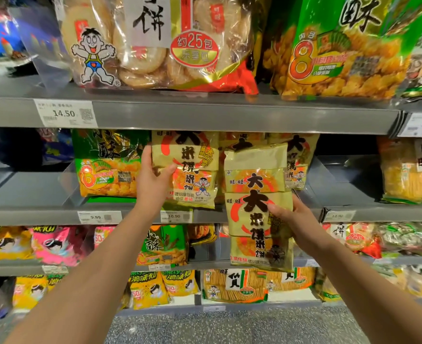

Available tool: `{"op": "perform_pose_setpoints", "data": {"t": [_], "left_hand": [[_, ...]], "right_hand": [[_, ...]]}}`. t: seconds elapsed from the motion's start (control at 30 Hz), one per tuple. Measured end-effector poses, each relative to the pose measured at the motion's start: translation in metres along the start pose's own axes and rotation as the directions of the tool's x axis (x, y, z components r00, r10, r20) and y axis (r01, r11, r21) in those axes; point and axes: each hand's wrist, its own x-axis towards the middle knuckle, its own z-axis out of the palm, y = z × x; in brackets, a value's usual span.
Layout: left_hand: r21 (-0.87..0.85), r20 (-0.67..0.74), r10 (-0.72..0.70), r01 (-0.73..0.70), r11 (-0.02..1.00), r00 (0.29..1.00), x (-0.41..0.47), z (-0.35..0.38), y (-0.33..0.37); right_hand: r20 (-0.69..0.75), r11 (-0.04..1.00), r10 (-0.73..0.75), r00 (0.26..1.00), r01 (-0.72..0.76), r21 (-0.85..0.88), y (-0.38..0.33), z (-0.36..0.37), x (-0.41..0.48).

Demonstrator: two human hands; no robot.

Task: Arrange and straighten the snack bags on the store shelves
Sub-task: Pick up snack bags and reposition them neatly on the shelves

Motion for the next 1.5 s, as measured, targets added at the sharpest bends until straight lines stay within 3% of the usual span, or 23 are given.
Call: {"op": "perform_pose_setpoints", "data": {"t": [0.17,0.37,0.5,0.67,0.77,0.83,0.9,0.93,1.0,1.07,1.23,1.3,1.4,1.5], "left_hand": [[0.155,-0.087,0.059,-0.045,0.987,0.994,0.001,0.001,-0.007],[0.029,-0.189,0.009,-0.004,1.000,0.982,-0.007,-0.007,-0.007],[-0.017,-0.122,0.027,-0.029,0.999,0.992,-0.014,0.011,-0.014],[0.260,-0.086,0.088,-0.063,0.964,0.992,-0.012,0.030,-0.013],[0.583,-0.062,0.160,-0.094,0.807,0.985,-0.007,0.019,-0.014],[0.699,-0.051,0.322,-0.197,0.687,0.945,-0.011,0.009,-0.015],[0.742,0.107,0.527,-0.421,0.523,0.843,-0.023,0.005,-0.026],[0.750,0.227,0.548,-0.504,0.430,0.805,-0.030,0.006,-0.032],[0.764,0.441,0.428,-0.580,0.283,0.789,-0.038,0.010,-0.038],[0.795,0.501,0.311,-0.572,0.203,0.807,-0.035,0.013,-0.033],[0.799,0.562,0.141,-0.579,0.163,0.815,-0.020,0.020,-0.003],[0.786,0.585,0.152,-0.603,0.133,0.797,-0.012,0.020,0.008],[0.775,0.614,0.240,-0.632,-0.003,0.752,-0.002,0.021,0.012],[0.787,0.610,0.226,-0.614,-0.061,0.759,0.001,0.026,0.003]], "right_hand": [[-0.006,0.999,-0.006,1.000,0.006,0.041,0.001,0.012,0.005],[0.008,0.998,0.019,1.000,-0.020,0.057,0.002,0.030,0.009],[-0.031,0.998,0.003,1.000,-0.001,0.060,0.004,0.044,0.013],[-0.065,0.998,-0.013,0.998,0.017,0.060,-0.002,0.044,0.019],[-0.062,0.999,-0.029,0.998,0.030,0.030,-0.003,0.044,0.021],[-0.057,0.999,-0.036,0.998,0.039,0.038,-0.002,0.044,0.020],[-0.047,0.998,-0.039,0.998,0.041,0.048,-0.001,0.045,0.020],[-0.044,0.998,-0.040,0.998,0.042,0.048,-0.001,0.045,0.020],[-0.038,0.998,-0.039,0.999,0.041,0.051,0.000,0.045,0.020],[-0.038,0.998,-0.038,0.999,0.040,0.044,0.001,0.043,0.020],[-0.014,0.998,-0.038,0.999,0.039,0.040,0.005,0.030,0.017],[-0.015,0.997,-0.040,0.999,0.041,0.068,0.005,0.026,0.016],[-0.037,0.995,-0.035,0.999,0.038,0.096,0.008,0.021,0.017],[-0.069,0.993,-0.026,0.997,0.034,0.117,0.013,0.016,0.019]]}}
